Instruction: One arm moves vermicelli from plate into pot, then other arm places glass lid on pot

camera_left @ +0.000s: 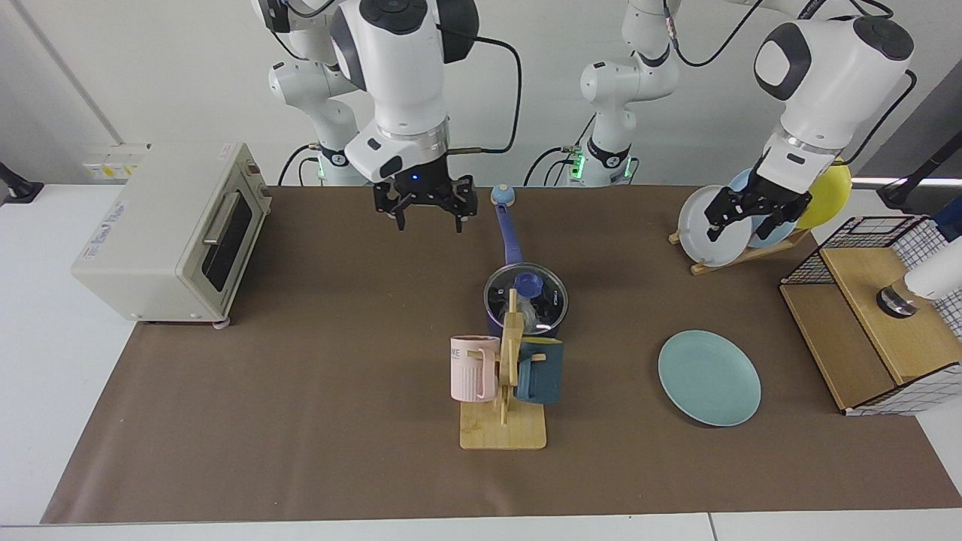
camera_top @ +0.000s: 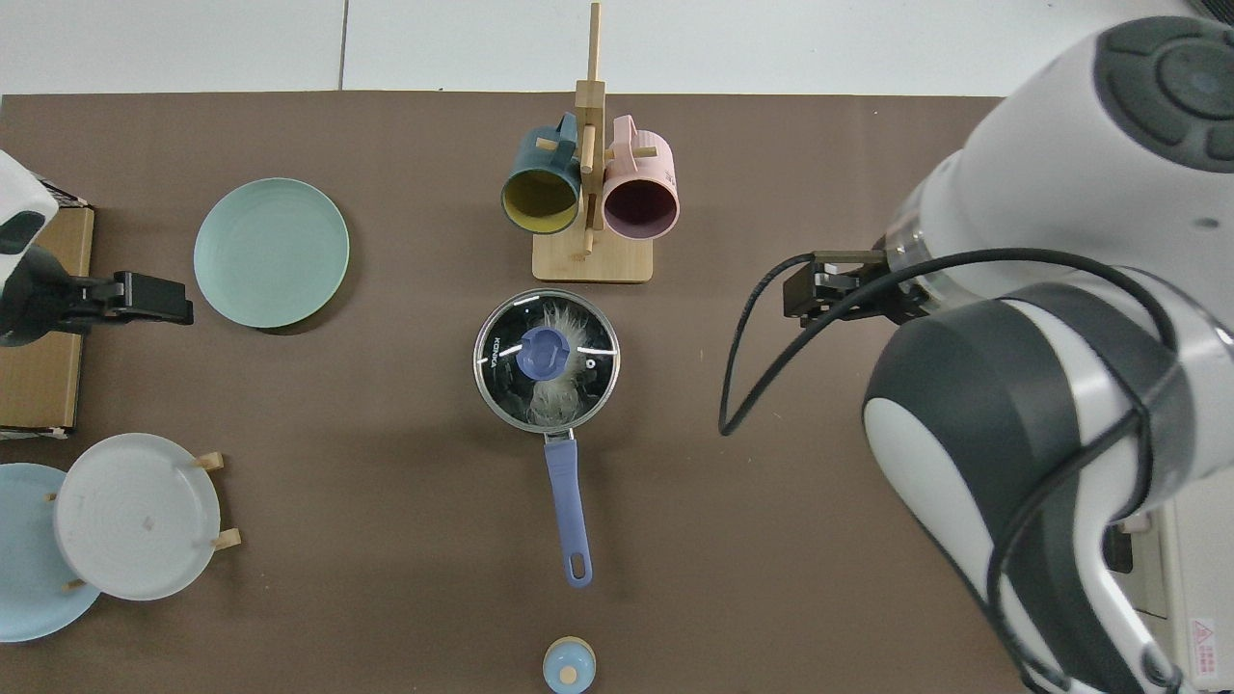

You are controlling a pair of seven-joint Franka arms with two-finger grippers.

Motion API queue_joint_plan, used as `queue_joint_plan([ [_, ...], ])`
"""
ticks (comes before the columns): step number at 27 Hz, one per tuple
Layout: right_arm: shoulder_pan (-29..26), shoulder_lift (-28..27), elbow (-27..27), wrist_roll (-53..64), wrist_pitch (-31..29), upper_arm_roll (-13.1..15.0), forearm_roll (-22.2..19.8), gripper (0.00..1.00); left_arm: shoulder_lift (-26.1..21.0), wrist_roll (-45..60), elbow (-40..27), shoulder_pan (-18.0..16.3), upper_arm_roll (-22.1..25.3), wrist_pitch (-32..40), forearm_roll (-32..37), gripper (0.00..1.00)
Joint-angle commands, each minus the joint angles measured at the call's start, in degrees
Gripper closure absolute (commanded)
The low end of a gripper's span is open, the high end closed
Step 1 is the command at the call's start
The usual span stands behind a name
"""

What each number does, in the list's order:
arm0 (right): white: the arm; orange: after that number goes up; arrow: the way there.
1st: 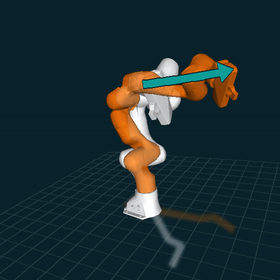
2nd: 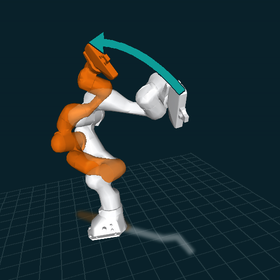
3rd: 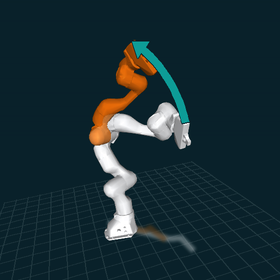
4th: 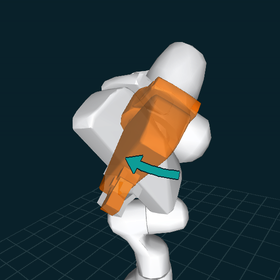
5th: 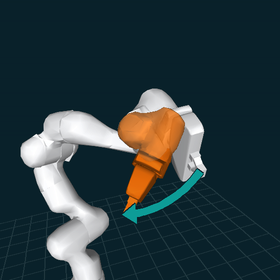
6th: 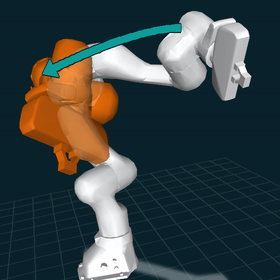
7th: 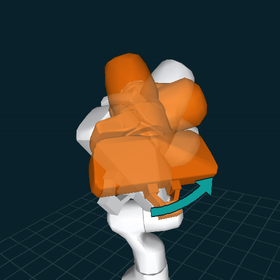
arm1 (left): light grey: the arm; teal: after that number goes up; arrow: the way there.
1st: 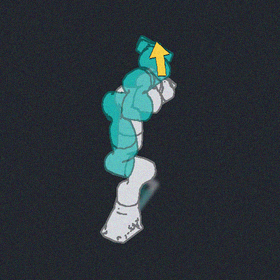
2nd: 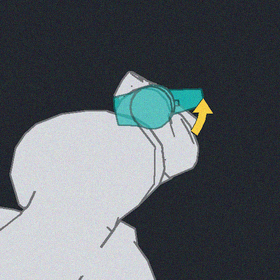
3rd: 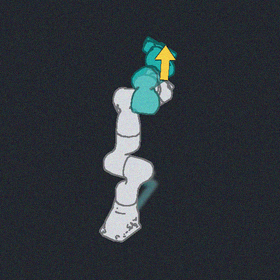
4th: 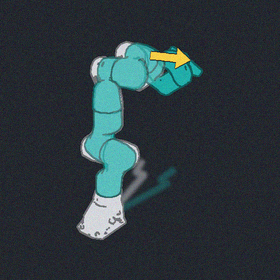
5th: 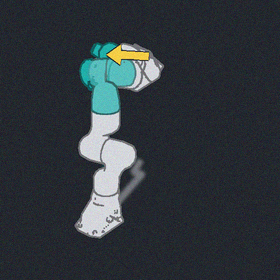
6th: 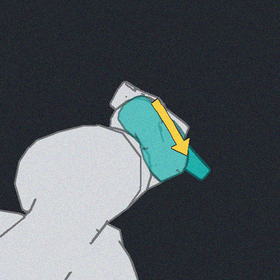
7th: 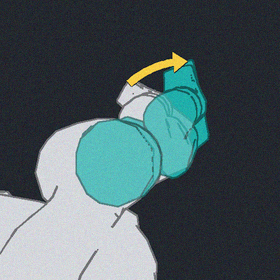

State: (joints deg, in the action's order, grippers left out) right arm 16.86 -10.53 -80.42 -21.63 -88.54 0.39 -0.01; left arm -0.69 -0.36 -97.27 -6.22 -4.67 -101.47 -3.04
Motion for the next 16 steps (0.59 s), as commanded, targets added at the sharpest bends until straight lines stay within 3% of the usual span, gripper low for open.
queue_joint_plan([
  [1, -6.74, 10.35, -14.40, 10.27, -4.27, -0.83, -1.14, 0.00, 0.61, -0.34, -0.20, 0.42, 0.37, 0.49, -0.12, 0.00],
  [8, -11.32, 12.11, -23.46, 15.65, -11.91, -0.83, -0.96, 0.00, 0.61, -0.34, -0.20, 0.42, 0.37, 0.49, -0.12, 0.00],
  [16, -12.90, 9.30, -23.73, 15.48, -18.68, -0.91, -0.61, 0.00, 0.61, -0.34, -0.20, 0.42, 0.37, 0.40, -0.12, 0.00],
])
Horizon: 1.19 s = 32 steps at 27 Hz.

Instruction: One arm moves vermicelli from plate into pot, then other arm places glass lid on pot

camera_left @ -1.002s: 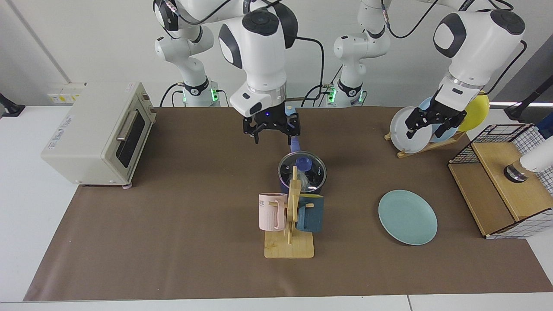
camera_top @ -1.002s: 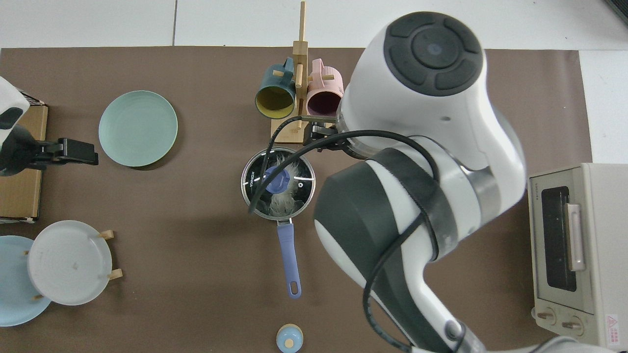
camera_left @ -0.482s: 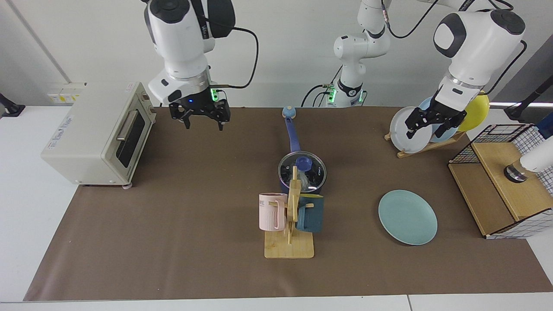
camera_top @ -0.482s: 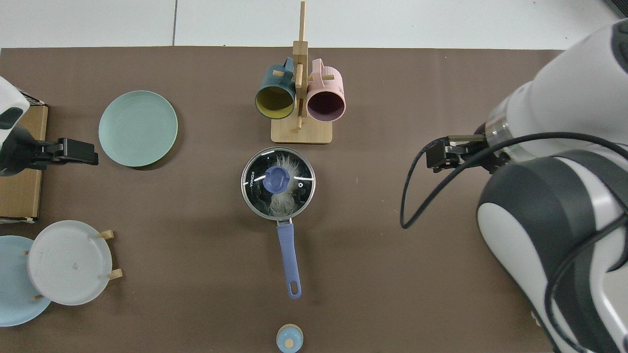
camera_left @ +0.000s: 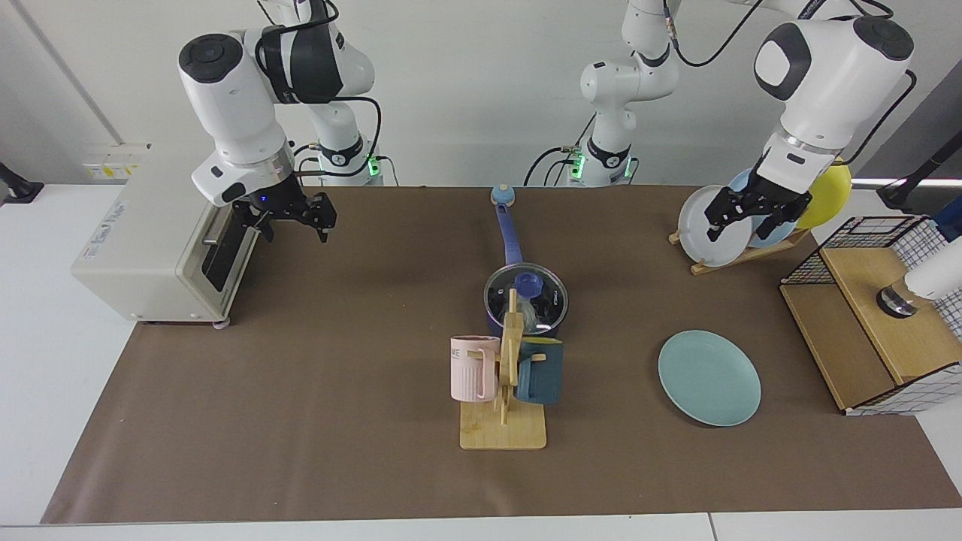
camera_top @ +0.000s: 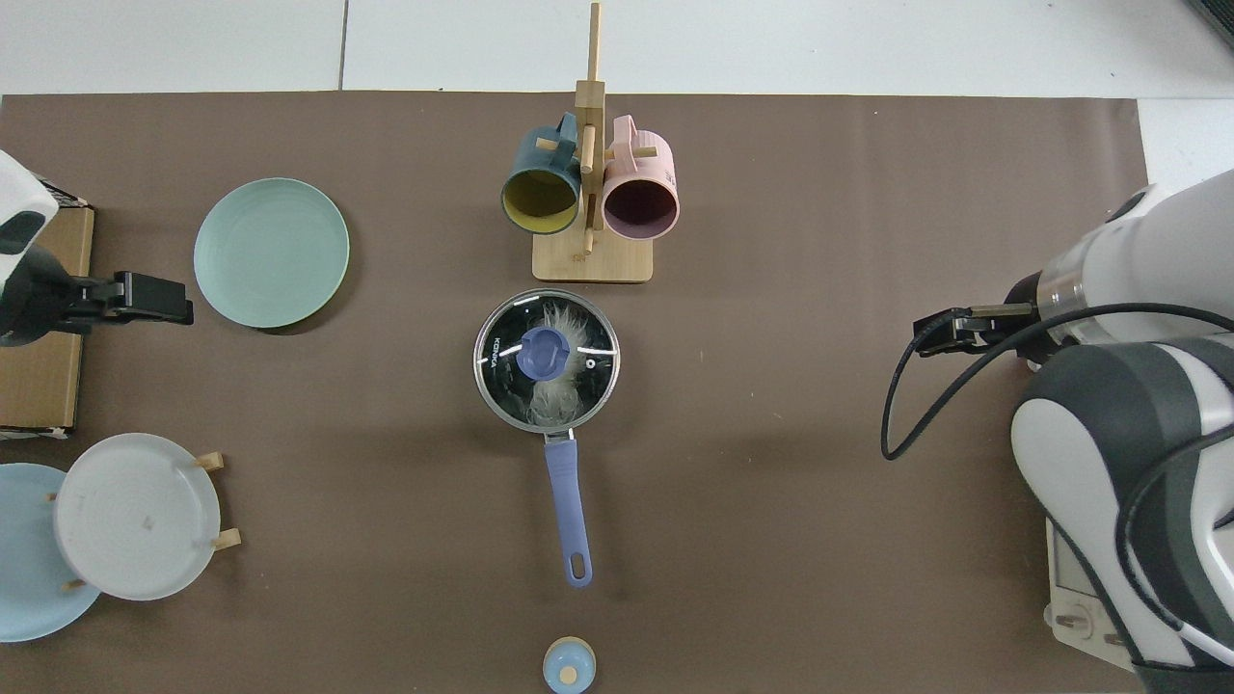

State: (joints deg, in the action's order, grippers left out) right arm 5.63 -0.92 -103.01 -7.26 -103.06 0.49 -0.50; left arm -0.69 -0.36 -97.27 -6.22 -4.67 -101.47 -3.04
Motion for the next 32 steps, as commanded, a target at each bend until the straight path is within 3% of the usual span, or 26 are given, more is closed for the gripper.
queue_joint_plan([
  [1, -1.85, -0.48, -1.14, 1.02, -4.51, -1.02, 0.15, 0.00, 0.61, -0.34, -0.20, 0.42, 0.36, 0.40, -0.12, 0.00],
  [7, -2.03, -1.01, -0.78, 0.67, -6.45, -1.02, 0.42, 0.00, 0.61, -0.34, -0.20, 0.42, 0.36, 0.49, -0.12, 0.00],
  [32, -1.94, -0.31, -0.35, 1.11, -4.34, -0.93, 0.24, 0.00, 0.69, -0.34, -0.11, 0.42, 0.36, 0.40, -0.12, 0.00],
])
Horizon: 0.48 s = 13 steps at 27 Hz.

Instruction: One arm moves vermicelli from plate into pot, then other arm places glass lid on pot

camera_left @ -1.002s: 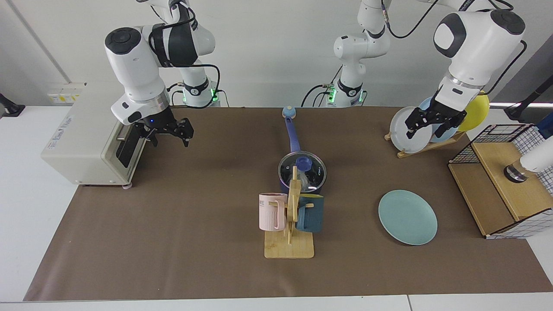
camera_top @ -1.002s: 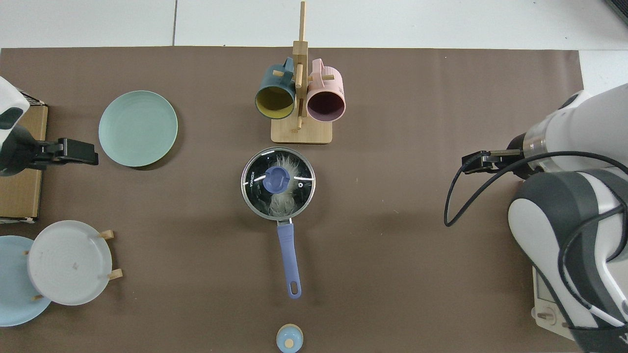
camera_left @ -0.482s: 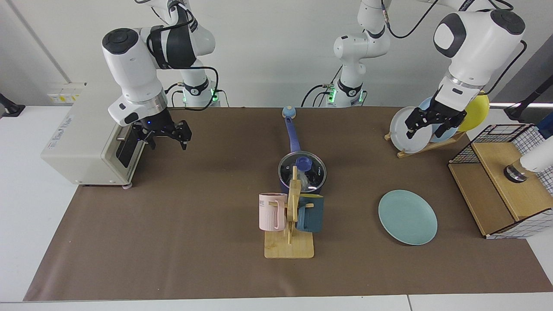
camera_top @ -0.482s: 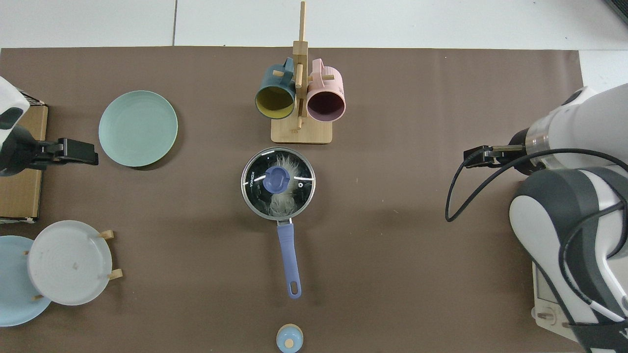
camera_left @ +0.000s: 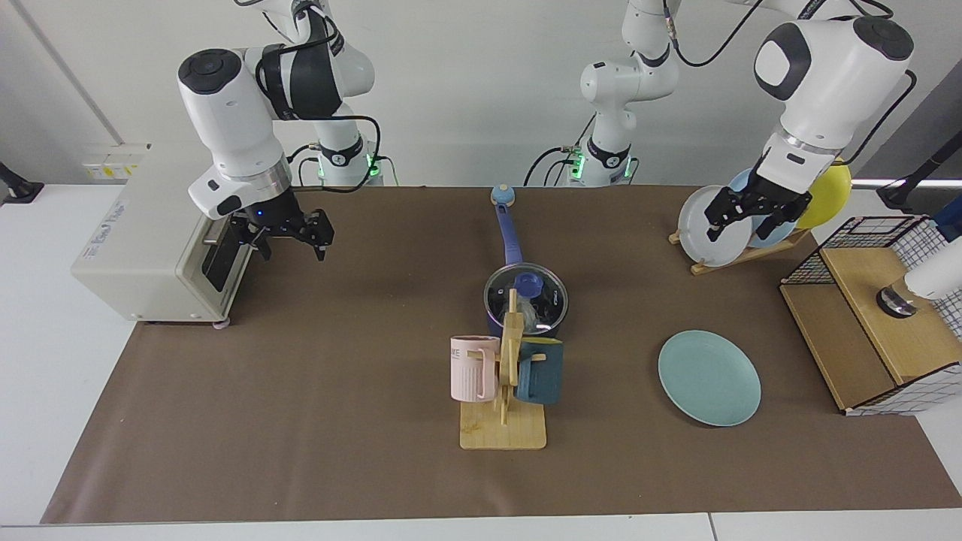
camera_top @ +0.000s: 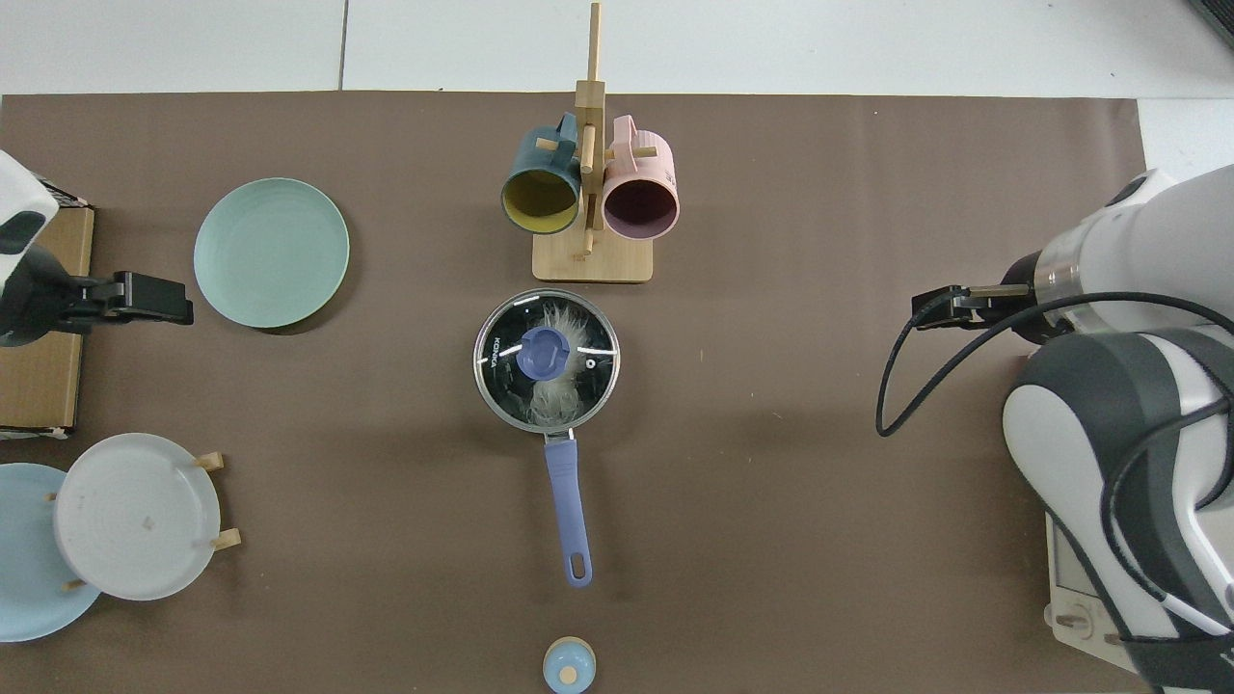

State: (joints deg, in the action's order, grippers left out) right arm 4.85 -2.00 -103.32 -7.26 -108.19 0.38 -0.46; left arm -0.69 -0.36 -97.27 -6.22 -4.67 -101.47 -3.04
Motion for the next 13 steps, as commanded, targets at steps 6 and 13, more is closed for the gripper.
queue_joint_plan([
  [6, -1.42, 0.59, 0.13, 1.02, 1.05, -0.82, 0.10, 0.00, 0.61, -0.34, -0.20, 0.42, 0.37, 0.49, -0.12, 0.00],
  [13, -1.59, 0.68, -0.04, 0.49, 1.22, -0.91, 0.37, 0.00, 0.61, -0.34, -0.20, 0.42, 0.37, 0.49, -0.12, 0.00],
])
